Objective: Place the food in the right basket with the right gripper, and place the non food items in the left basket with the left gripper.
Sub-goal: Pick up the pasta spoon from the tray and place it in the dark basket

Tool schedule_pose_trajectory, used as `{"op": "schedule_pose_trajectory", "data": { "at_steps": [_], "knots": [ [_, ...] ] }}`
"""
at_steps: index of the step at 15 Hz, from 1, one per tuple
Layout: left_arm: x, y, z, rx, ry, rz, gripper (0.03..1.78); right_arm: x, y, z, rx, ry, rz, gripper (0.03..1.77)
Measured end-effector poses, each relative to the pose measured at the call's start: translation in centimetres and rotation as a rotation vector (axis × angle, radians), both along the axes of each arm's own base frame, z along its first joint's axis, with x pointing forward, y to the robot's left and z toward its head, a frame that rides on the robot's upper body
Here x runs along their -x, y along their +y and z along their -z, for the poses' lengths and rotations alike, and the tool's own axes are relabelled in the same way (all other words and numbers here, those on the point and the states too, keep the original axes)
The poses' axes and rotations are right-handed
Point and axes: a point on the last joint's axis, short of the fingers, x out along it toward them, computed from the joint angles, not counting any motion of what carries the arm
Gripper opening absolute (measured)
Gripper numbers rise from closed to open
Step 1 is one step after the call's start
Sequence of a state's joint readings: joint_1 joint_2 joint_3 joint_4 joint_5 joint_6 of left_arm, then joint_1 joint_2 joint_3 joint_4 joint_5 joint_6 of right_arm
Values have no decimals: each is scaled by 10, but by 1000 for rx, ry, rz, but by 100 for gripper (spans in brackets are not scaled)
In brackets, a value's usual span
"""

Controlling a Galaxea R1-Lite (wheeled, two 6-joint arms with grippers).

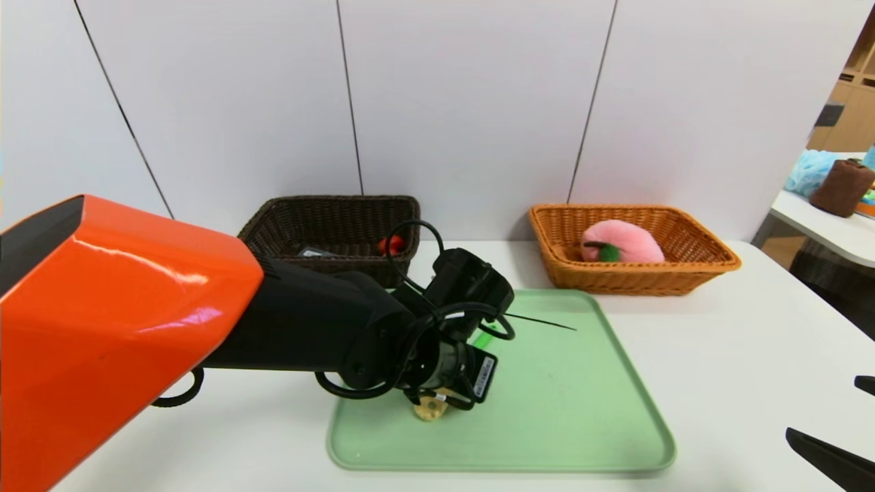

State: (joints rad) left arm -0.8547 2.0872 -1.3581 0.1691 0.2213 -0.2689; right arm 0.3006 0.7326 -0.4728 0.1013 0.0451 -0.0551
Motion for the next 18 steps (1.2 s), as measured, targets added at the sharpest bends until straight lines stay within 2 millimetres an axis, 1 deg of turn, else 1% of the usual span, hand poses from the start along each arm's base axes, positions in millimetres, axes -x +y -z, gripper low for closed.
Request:
{"op": "schedule_pose_trajectory", "data": {
  "at_steps": [2, 4, 5, 6, 7, 12, 14, 16, 18],
  "knots": [
    [1, 1, -1, -1, -1, 0, 96, 0, 0, 0, 7, -3, -4, 169],
    [2, 1, -2, 0, -3, -2, 81, 0, 0, -1, 13, -13, -7, 169],
    [2, 2, -3, 1, -4, -3, 68, 0, 0, 0, 13, -12, -7, 169],
    [3, 2, -3, -1, -5, -4, 39, 0, 0, 0, 13, -12, -8, 169],
    [3, 3, -5, -1, -7, -4, 5, 0, 0, 0, 15, -11, -8, 169],
    [6, 3, -10, 10, -15, -1, 5, 0, 0, 1, 17, -9, -10, 169],
    [8, 3, -16, 19, -31, -1, 5, -1, 0, 1, 19, -7, -11, 169],
    [15, 2, -28, 32, -68, 7, 5, -1, 0, 1, 20, -5, -11, 170],
    [29, 1, -48, 40, -134, 30, 5, -1, 1, 1, 25, -5, -13, 170]
  ]
}}
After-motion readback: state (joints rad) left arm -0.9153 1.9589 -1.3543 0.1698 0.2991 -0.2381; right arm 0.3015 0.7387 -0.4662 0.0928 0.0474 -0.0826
